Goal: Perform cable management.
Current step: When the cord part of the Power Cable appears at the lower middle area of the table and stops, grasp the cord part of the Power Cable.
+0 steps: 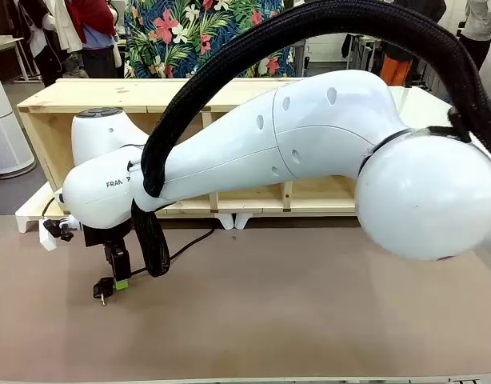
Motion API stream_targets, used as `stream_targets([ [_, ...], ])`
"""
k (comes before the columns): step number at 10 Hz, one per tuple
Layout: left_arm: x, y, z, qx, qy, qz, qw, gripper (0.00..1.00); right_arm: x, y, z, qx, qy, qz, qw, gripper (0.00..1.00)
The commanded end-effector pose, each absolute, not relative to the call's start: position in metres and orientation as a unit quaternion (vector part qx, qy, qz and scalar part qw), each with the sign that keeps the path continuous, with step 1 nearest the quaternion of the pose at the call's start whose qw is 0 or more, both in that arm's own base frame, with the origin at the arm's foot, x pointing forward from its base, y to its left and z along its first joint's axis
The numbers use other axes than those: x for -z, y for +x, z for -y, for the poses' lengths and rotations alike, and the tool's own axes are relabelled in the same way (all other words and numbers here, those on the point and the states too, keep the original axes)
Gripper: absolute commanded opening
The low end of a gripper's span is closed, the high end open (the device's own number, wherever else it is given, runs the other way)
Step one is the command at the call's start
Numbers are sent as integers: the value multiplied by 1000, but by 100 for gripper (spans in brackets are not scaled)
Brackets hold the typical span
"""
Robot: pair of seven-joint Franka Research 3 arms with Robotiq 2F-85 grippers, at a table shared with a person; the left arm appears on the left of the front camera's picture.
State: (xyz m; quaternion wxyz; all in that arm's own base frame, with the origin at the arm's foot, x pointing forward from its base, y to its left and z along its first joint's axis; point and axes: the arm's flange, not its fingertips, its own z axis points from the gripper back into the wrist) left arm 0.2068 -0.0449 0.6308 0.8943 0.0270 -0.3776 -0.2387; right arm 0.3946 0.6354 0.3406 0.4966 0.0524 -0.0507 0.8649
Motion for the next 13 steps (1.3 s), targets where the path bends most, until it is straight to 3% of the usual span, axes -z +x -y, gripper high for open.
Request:
stream_targets([
  [1,-631,206,44,236,24,379,895,100,-336,397,-652,-862,27,43,504,100],
  [10,-631,206,44,236,24,379,895,100,-314,402,-654,-859,-8,29,510,100],
  [11,-631,206,44,236,24,379,895,100,-314,402,-653,-857,-10,30,514,80],
  [12,-631,206,44,236,24,379,895,100,-315,402,-653,-857,-9,31,515,80],
  [13,-631,206,44,236,24,379,895,100,-315,402,-653,-856,-9,33,516,60],
])
